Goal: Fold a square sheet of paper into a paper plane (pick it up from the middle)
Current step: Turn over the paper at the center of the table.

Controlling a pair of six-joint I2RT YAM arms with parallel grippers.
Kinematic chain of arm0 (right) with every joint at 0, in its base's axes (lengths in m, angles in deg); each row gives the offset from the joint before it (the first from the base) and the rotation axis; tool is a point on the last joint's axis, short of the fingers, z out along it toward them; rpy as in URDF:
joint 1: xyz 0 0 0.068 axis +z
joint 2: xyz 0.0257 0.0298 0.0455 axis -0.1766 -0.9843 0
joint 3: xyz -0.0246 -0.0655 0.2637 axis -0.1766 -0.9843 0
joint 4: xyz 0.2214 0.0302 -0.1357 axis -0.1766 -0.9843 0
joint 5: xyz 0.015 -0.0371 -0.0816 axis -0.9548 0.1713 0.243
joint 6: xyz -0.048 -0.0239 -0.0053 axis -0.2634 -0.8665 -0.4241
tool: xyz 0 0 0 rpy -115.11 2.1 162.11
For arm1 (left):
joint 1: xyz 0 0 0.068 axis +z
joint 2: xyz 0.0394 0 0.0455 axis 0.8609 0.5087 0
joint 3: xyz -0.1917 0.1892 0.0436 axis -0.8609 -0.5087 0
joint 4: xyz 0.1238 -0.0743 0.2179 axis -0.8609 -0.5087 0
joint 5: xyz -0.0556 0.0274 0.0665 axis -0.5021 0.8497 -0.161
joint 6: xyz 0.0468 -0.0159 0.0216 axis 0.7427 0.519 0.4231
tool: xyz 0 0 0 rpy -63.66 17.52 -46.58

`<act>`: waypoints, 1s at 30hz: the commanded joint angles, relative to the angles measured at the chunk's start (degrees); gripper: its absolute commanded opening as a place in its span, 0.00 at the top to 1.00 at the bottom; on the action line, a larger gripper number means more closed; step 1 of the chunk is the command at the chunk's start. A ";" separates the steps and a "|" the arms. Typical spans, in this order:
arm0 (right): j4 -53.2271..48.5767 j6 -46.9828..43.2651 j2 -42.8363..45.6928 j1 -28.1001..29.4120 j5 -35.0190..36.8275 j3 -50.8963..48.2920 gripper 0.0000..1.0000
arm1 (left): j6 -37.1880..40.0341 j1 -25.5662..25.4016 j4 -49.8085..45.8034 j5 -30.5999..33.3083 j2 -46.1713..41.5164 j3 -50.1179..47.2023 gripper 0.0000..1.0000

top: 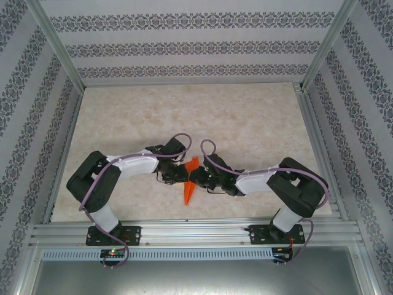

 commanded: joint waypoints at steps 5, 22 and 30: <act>-26.28 -13.64 10.02 -0.47 8.05 8.81 0.89 | -3.86 -1.53 -3.72 10.88 -14.42 -4.57 0.74; -94.92 -24.84 -1.48 5.50 50.35 43.01 0.86 | -12.12 3.62 -10.24 28.57 -39.81 -16.56 0.54; -101.83 -20.00 -24.49 10.34 46.27 60.27 0.82 | -12.28 5.39 -11.15 27.10 -44.10 -17.05 0.51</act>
